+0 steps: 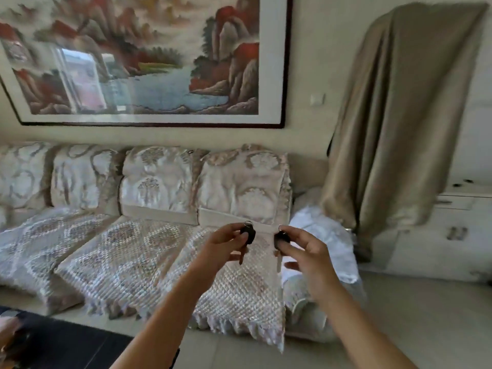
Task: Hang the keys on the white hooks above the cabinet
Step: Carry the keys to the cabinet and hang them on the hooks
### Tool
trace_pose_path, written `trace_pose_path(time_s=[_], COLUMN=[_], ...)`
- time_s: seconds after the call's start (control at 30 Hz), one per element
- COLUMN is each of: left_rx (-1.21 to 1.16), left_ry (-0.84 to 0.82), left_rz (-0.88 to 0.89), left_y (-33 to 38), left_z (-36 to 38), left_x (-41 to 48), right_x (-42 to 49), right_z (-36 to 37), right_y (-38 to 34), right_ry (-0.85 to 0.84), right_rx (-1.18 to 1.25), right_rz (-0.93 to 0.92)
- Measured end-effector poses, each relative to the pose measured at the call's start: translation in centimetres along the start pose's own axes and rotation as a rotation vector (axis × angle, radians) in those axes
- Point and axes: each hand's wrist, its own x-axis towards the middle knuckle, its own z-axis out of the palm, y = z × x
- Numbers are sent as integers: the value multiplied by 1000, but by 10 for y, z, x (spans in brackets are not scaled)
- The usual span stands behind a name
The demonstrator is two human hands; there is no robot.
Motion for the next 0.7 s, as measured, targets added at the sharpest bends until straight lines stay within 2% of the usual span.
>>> trace_pose_path(time_s=[0.13,0.37,0.7], left_rx=[-23,-54,-20], left_ry=[-142,-347,-549], left_rz=[-14,-5,26], left_y=[-2,-12,-10], left_z=[115,309,501], left_x=[1,-23,-21], right_x=[-25,-85,-139], right_z=[-111,-286,-459], right_y=[-9,-36,-62], right_ry=[171,348,589], right_rx=[12,3,-40], right_rz=[-1,-14,-47])
